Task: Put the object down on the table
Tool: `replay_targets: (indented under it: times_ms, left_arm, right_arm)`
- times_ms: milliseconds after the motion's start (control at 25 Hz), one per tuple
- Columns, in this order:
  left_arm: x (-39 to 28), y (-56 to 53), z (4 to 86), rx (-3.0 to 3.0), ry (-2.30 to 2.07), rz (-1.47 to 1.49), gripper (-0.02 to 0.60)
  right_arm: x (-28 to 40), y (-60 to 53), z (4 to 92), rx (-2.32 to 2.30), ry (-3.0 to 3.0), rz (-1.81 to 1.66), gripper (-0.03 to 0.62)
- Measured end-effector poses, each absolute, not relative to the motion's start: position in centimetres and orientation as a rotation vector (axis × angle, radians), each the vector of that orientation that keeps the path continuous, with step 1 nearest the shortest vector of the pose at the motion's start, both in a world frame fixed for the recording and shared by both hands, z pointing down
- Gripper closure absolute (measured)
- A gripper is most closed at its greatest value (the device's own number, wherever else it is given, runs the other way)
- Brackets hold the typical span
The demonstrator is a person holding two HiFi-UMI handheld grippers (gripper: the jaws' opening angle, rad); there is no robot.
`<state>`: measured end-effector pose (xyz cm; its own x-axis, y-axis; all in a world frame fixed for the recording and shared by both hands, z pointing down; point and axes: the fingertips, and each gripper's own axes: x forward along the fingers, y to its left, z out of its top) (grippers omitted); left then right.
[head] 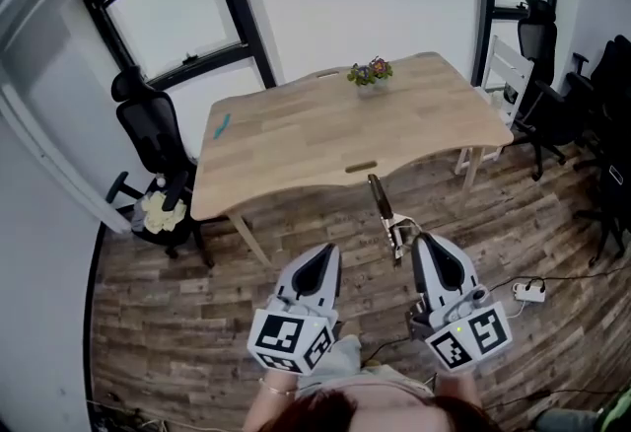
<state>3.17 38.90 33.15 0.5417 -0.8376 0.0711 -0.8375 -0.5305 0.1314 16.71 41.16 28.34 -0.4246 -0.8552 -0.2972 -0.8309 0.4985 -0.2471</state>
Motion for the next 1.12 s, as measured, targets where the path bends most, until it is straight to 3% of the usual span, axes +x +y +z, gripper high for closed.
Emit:
replay_targets:
  times_ms: [1120]
  left_arm:
    - [-4.4,25.0,33.9,2.604,-1.418,-0.006,0.581]
  right_arm:
    - [10.9,26.5,28.0,-1.486,2.349,-0.09,0.588]
